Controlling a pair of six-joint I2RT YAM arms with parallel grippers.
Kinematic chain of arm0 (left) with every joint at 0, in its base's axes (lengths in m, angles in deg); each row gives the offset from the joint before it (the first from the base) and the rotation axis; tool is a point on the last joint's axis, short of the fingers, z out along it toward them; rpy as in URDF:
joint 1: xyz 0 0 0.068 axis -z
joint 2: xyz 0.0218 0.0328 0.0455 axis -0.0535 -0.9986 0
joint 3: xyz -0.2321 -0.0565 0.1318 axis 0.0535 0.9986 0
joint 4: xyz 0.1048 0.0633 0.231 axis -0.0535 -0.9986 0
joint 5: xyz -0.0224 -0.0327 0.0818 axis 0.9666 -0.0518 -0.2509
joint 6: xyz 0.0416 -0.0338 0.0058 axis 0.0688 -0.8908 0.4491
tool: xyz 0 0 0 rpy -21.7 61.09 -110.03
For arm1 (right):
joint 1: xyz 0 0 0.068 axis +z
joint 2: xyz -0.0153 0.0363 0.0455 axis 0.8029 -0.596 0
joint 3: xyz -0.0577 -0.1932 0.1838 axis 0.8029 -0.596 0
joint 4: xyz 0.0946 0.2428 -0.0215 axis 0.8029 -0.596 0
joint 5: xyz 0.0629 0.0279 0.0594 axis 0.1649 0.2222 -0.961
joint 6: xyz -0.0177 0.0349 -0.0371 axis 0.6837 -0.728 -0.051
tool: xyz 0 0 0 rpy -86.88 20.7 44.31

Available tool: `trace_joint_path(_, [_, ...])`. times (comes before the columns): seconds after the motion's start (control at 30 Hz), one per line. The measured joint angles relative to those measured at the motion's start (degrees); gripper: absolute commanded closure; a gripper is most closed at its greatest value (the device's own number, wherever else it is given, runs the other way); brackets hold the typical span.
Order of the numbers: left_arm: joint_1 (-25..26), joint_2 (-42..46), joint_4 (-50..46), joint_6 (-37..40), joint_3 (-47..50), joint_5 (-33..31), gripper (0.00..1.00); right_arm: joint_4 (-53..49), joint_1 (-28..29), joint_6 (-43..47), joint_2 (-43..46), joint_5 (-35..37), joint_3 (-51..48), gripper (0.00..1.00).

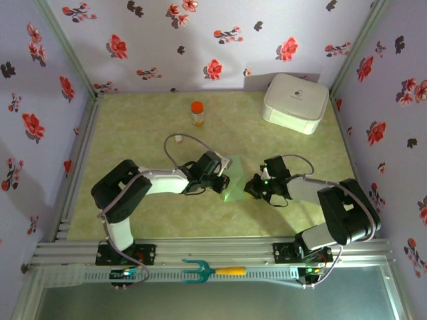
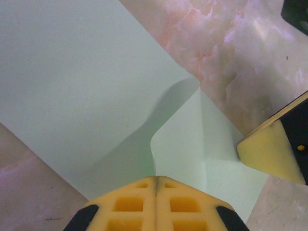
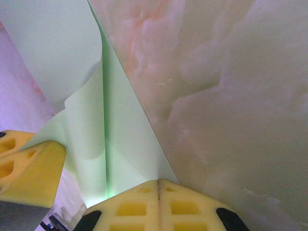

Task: Fold a paper plane with a square sheet of paper (pick it up from the middle)
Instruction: Fold the triangle a second time at the center of the table.

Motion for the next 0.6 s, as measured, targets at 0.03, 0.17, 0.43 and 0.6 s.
trace_joint_path(0.03, [0.0, -0.1, -0.2, 0.1, 0.0, 0.0, 0.96, -0.2, 0.0, 0.0, 0.1, 0.1, 0.0, 1.0])
trace_joint_path(0.17, [0.0, -0.6, -0.3, 0.2, 0.0, 0.0, 0.96, -0.2, 0.0, 0.0, 0.1, 0.2, 0.0, 1.0])
trace_joint_path(0.43, [-0.2, -1.8, 0.7, -0.3, 0.1, 0.3, 0.96, -0.6, 0.0, 0.1, 0.4, 0.3, 0.0, 1.0])
trace_joint_path(0.6, [-0.3, -1.9, 1.2, -1.4, 0.5, 1.2, 0.96, -1.7, 0.0, 0.6, 0.7, 0.5, 0.3, 0.97])
